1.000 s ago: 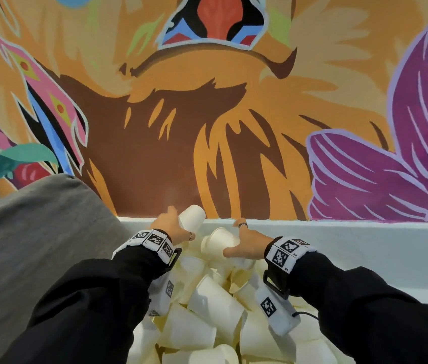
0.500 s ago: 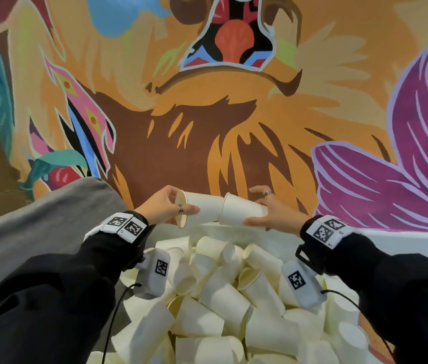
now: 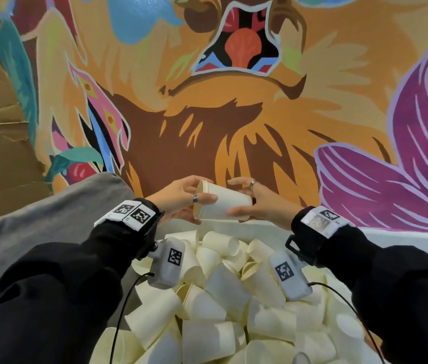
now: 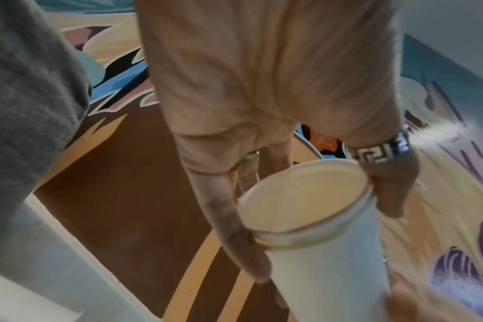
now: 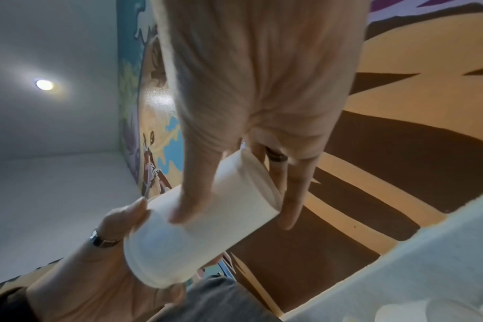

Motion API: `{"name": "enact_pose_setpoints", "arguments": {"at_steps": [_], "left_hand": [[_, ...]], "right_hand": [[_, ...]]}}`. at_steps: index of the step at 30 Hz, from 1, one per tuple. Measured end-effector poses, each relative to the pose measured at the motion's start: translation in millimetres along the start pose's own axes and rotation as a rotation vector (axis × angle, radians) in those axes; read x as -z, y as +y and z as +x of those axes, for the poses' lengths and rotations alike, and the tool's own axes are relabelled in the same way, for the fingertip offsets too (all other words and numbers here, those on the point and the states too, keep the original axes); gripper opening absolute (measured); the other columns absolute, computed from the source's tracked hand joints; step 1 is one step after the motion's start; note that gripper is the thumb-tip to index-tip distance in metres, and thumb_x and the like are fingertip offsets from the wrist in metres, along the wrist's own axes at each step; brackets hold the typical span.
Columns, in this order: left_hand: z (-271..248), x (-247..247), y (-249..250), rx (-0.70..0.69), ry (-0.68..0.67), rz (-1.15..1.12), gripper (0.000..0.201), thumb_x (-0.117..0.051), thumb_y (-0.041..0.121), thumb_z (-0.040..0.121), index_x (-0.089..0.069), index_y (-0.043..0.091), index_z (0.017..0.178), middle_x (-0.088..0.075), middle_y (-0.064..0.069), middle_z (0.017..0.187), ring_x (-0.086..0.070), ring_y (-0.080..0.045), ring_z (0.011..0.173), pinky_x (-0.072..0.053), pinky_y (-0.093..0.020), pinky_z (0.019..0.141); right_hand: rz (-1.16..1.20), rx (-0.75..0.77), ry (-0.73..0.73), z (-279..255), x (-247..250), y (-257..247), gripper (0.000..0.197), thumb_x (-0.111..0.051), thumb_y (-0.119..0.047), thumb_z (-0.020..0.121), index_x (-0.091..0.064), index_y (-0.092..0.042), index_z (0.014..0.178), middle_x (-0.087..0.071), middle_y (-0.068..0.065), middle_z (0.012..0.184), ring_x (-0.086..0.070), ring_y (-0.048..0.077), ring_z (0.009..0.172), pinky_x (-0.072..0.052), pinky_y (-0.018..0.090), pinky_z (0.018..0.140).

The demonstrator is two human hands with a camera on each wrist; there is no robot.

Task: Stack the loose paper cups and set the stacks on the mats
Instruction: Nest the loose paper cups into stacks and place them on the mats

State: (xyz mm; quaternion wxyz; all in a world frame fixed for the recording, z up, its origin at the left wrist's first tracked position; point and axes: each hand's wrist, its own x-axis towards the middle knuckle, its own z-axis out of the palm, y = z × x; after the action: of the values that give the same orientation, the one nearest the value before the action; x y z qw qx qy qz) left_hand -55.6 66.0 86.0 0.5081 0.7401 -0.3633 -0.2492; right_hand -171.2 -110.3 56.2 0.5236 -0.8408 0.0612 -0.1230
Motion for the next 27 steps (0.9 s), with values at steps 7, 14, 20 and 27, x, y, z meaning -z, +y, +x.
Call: {"name": "enact_pose_setpoints", "arguments": {"at_steps": [7,14,20,27], "left_hand": [[-4.1,16.8,-9.3,-0.002,0.145,0.104,0.047,-0.073,0.022,0.079,-0.052,0.02,0.12,-0.06,-0.01,0.115,-0.063,-0.021,0.092,-0.06,-0.043,0.073],[-10.6,25.6,-13.4,0.014,0.18,0.151,0.053,-0.075,0.026,0.077,-0.051,0.022,0.124,-0.057,-0.008,0.116,-0.061,-0.023,0.097,-0.058,-0.047,0.079],[-14.7,26.7,-16.0,0.017,0.193,0.151,0.051,-0.075,0.026,0.078,-0.049,0.025,0.121,-0.055,-0.008,0.115,-0.059,-0.022,0.096,-0.058,-0.046,0.079],[-17.9,29.6,-16.5,0.009,0.181,0.195,0.049,-0.074,0.027,0.078,-0.046,0.027,0.119,-0.052,-0.006,0.116,-0.058,-0.023,0.1,-0.058,-0.045,0.079]], "right_hand": [[-0.407,-0.385,-0.057,7.0,-27.5,49.0,0.071,-0.055,-0.063,0.082,-0.034,-0.016,0.131,-0.06,0.007,0.117,-0.059,0.018,0.094,-0.04,0.026,0.064],[-0.688,-0.531,-0.299,6.4,-74.2,75.6,0.098,-0.07,-0.062,0.069,-0.02,-0.023,0.144,-0.045,0.001,0.139,-0.047,0.024,0.123,-0.039,0.038,0.101],[-0.749,-0.589,-0.329,6.8,-90.7,76.7,0.113,-0.075,-0.052,0.07,-0.001,-0.022,0.15,-0.038,0.009,0.147,-0.041,0.032,0.131,-0.037,0.043,0.105],[-0.694,-0.575,-0.258,6.1,-94.9,81.3,0.111,-0.074,-0.039,0.077,0.006,-0.015,0.15,-0.04,0.011,0.145,-0.043,0.032,0.129,-0.039,0.04,0.104]]}}
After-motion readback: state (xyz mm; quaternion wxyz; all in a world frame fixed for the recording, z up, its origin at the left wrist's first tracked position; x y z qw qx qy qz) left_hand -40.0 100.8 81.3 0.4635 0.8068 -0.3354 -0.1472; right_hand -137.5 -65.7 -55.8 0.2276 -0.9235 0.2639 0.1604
